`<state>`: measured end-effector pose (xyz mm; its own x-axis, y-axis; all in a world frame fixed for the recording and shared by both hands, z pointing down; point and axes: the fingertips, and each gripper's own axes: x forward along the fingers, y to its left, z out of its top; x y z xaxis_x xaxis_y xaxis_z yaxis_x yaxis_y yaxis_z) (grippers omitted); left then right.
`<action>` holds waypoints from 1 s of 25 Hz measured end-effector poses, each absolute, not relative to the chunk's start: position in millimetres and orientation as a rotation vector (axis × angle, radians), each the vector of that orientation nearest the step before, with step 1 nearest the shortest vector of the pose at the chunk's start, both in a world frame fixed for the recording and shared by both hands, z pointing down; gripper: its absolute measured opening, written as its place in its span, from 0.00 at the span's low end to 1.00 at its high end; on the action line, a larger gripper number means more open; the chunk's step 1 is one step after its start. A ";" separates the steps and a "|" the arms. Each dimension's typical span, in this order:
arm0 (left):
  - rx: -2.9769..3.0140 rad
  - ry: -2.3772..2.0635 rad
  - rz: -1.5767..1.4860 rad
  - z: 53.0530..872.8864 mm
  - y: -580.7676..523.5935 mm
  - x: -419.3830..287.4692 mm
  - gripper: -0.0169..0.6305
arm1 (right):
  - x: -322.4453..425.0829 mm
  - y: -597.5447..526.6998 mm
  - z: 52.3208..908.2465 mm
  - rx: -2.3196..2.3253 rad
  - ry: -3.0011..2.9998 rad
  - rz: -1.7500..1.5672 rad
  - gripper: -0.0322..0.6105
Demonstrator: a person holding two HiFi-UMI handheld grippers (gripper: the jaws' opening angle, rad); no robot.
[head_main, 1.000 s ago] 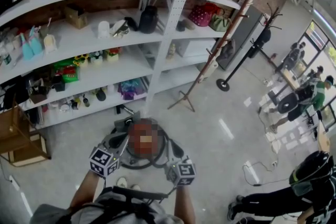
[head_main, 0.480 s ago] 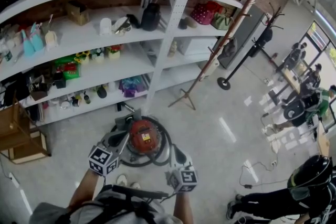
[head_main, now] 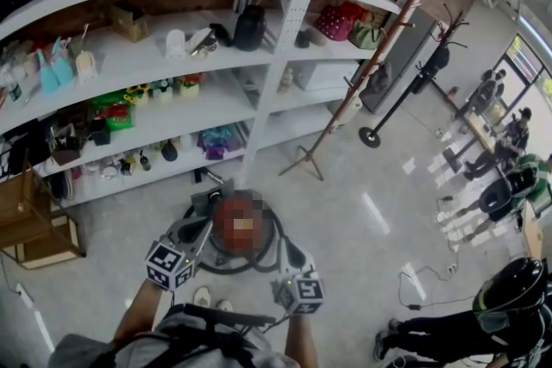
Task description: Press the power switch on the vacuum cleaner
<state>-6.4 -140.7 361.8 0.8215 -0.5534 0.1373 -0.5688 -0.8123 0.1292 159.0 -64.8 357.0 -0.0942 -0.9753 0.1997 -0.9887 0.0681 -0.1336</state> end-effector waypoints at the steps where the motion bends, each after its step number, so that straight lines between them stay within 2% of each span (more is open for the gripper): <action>1: 2.839 -0.883 0.139 361.7 -140.6 -7.1 0.04 | 157.6 -64.9 357.6 2.070 -2.254 0.363 0.07; 25: 2.845 -0.884 0.143 360.1 -146.6 -1.2 0.04 | 154.7 -75.8 355.3 2.040 -2.276 0.332 0.06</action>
<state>-1.2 -146.6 360.1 0.8209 -0.5541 0.1379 -0.5694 -0.8128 0.1233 154.7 -75.8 355.3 -0.1182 -0.9741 0.1925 -0.9885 0.0971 -0.1157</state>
